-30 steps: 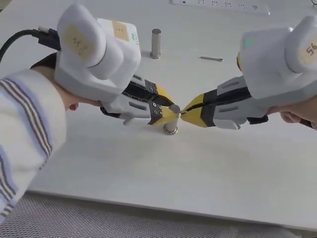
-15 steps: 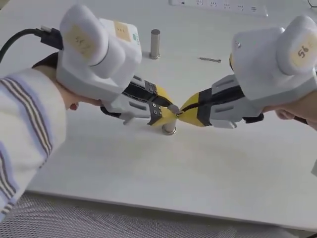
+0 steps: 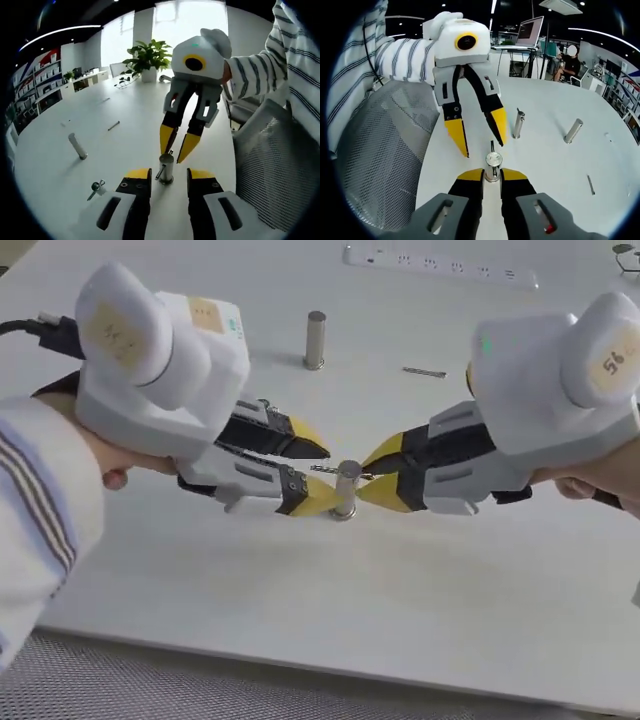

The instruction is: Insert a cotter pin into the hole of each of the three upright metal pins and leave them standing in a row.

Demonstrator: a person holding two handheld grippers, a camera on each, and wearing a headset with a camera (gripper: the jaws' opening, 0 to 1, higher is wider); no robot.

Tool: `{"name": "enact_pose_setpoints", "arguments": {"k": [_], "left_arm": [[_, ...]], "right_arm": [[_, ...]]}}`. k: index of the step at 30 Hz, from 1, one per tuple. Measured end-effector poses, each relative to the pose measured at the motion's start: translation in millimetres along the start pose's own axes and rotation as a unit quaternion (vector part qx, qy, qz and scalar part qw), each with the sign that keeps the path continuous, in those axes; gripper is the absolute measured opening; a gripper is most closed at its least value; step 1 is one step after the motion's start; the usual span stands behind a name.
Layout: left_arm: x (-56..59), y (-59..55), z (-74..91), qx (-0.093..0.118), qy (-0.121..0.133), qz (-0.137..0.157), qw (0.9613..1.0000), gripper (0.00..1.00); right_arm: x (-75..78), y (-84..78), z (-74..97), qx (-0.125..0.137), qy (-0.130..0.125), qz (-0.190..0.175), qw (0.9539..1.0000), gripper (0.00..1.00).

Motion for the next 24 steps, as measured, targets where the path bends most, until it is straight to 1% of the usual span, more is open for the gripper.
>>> {"name": "enact_pose_setpoints", "arguments": {"k": [1, 2, 5, 8, 10, 11, 13, 15, 17, 18, 22, 24], "left_arm": [[0.8, -2.0, 3.0, 0.004, 0.003, 0.01, 0.9999, 0.25], [1.1, -4.9, 7.7, 0.005, 0.007, 0.007, 0.9999, 0.25], [2.8, -11.1, 17.0, 0.006, 0.016, 0.01, 0.9998, 0.36], [5.1, -15.6, 24.5, 0.008, 0.024, 0.02, 0.9995, 0.56], [6.1, -18.2, 28.0, 0.015, 0.032, 0.04, 0.9986, 0.68], [6.9, -19.4, 29.8, 0.016, 0.034, 0.038, 0.9986, 0.74], [8.2, -22.3, 33.2, 0.017, 0.039, 0.04, 0.9983, 0.79], [8.3, -25.6, 35.7, 0.019, 0.051, 0.048, 0.9973, 0.82], [8.5, -28.7, 38.3, 0.02, 0.059, 0.051, 0.9968, 0.83], [9.0, -29.8, 39.5, 0.02, 0.059, 0.054, 0.9966, 0.84], [12.9, -33.4, 43.0, 0.027, 0.053, 0.068, 0.9959, 0.96], [15.7, -34.9, 44.0, 0.024, 0.046, 0.074, 0.9959, 0.98]], "right_arm": [[-0.2, 0.6, -0.4, 0.0, -0.001, 0.0, 1.0, 0.08], [0.4, 0.4, -0.5, 0.002, -0.003, 0.0, 1.0, 0.08], [0.1, 2.7, -2.2, 0.005, -0.003, -0.003, 1.0, 0.1], [0.4, 3.4, -5.3, 0.004, -0.003, -0.005, 1.0, 0.11], [0.1, 4.0, -7.9, 0.004, -0.004, -0.008, 1.0, 0.11], [0.4, 3.7, -9.5, 0.004, -0.004, -0.01, 0.9999, 0.12], [0.5, 3.0, -11.6, 0.003, -0.003, -0.012, 0.9999, 0.13], [-0.3, 3.3, -14.3, 0.002, -0.003, -0.013, 0.9999, 0.13], [-0.4, 3.5, -16.3, 0.001, -0.003, -0.014, 0.9999, 0.13], [-0.3, 3.4, -16.8, 0.001, -0.003, -0.014, 0.9999, 0.13], [1.4, 0.7, -18.3, -0.003, -0.005, -0.018, 0.9998, 0.12], [1.8, -0.3, -18.6, -0.002, -0.005, -0.021, 0.9998, 0.11]]}}
Point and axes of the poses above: the centre of the closed fingertips' face, and the gripper's own axes: z roughly backward along the fingers, x roughly to its right, y roughly out of its top, the point moved 10 cm from there along z, roughly backward along the fingers
